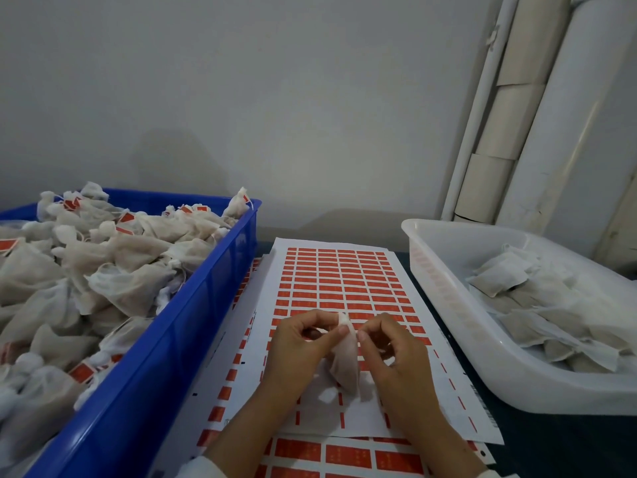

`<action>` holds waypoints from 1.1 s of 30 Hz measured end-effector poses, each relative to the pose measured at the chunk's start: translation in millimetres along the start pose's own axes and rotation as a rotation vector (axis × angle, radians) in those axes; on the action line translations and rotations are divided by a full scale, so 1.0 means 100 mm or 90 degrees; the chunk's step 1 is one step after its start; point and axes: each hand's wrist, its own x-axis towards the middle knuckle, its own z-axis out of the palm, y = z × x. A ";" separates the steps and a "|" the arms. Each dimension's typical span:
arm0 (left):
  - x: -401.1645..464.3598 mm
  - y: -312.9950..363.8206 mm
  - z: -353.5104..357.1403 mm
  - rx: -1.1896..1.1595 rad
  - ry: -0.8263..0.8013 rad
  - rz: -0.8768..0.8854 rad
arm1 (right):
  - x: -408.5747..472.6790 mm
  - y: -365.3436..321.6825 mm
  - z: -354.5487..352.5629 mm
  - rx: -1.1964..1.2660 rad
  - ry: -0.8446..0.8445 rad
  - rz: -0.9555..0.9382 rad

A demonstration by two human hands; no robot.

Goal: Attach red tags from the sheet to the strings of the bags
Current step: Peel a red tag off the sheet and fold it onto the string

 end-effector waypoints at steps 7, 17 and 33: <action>0.00 -0.03 0.01 0.083 0.049 0.031 | -0.02 -0.05 0.01 0.053 -0.041 0.010; -0.05 0.00 0.04 0.144 0.092 0.083 | -0.06 -0.09 0.01 0.031 -0.071 0.001; -0.07 0.07 0.03 0.095 0.012 0.168 | -0.03 -0.06 0.00 0.054 -0.032 0.021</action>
